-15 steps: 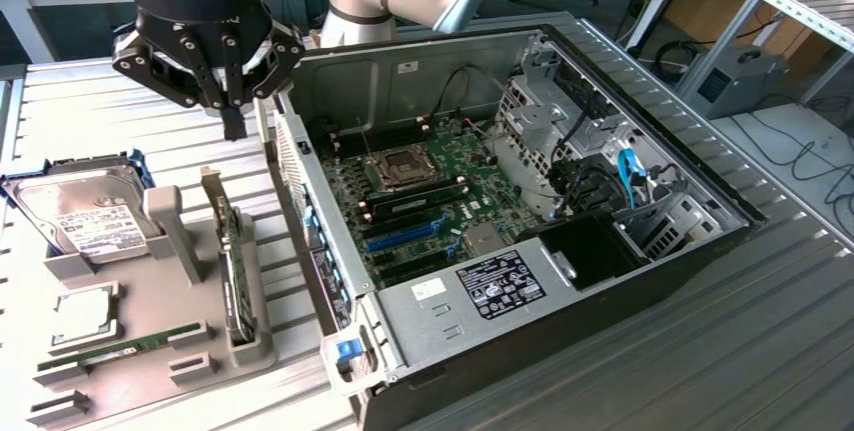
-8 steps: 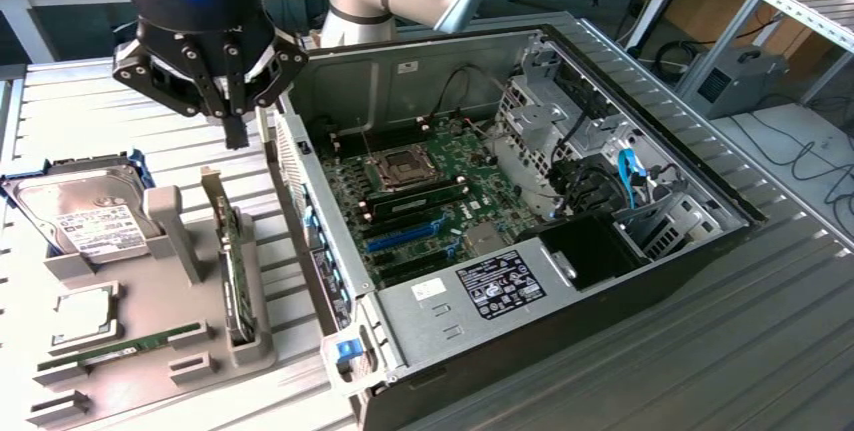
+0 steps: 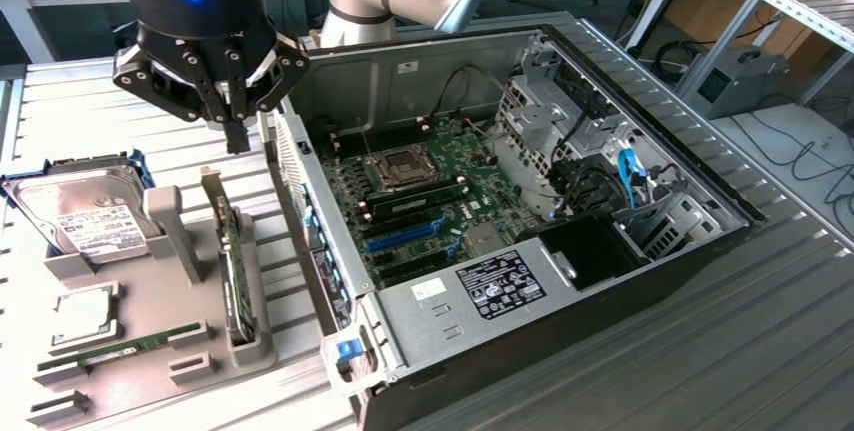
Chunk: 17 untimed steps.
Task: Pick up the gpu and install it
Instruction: 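Reach for the gpu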
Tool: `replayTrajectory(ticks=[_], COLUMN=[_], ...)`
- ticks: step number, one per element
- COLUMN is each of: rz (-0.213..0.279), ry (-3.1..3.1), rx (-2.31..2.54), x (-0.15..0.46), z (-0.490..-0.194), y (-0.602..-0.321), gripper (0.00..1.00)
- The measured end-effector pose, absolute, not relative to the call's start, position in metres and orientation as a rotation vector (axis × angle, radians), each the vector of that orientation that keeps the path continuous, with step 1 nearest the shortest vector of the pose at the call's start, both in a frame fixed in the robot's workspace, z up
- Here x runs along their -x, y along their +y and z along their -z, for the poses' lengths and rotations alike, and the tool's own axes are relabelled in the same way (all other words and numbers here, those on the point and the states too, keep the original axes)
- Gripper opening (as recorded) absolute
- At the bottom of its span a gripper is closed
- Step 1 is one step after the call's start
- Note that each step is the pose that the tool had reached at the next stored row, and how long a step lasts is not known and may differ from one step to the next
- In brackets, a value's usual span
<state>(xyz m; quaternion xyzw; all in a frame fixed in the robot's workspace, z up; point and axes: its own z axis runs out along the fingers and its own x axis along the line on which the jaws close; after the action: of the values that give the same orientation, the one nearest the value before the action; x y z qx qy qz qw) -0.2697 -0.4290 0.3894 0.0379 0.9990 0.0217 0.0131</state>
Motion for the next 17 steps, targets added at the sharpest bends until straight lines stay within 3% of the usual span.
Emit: replayTrajectory(ticks=[17], rz=[-0.068], ry=[3.112], rx=[-0.118], x=[0.2697], z=[-0.389], y=[-0.433], gripper=[0.11])
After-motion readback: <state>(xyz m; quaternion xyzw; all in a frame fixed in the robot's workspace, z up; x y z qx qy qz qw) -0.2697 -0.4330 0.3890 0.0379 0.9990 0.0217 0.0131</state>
